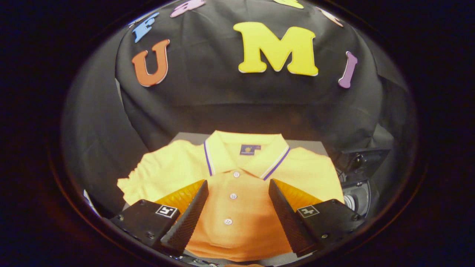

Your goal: Put the clothes into the washing machine and then close the washing machine lid.

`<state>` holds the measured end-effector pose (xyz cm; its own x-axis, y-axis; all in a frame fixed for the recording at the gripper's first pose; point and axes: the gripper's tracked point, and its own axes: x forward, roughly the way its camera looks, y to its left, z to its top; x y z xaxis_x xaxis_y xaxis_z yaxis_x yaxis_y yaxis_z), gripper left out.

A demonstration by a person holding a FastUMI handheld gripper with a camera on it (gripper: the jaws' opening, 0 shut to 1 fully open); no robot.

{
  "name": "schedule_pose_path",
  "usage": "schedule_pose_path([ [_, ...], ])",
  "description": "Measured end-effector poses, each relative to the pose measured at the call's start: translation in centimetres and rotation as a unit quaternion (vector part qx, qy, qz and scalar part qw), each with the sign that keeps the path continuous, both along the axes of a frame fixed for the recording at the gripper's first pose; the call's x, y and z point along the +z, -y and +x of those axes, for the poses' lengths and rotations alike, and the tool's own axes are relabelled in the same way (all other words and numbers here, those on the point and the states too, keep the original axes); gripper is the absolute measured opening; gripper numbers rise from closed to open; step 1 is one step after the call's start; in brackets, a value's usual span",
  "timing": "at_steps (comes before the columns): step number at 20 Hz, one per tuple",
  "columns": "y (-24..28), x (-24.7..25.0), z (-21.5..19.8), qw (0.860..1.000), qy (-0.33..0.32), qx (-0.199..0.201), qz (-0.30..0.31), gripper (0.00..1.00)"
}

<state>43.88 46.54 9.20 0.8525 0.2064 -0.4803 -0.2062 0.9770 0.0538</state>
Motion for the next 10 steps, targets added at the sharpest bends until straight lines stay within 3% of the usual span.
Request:
schedule_pose_path([
  [2, -0.01, -0.12, 0.49, 1.000, 0.020, 0.000, -0.022, 1.00],
  [5, -0.20, -0.71, -0.08, 1.000, -0.004, -0.013, -0.018, 1.00],
  [10, -0.13, -0.49, 0.20, 0.999, -0.023, -0.001, -0.026, 0.98],
])
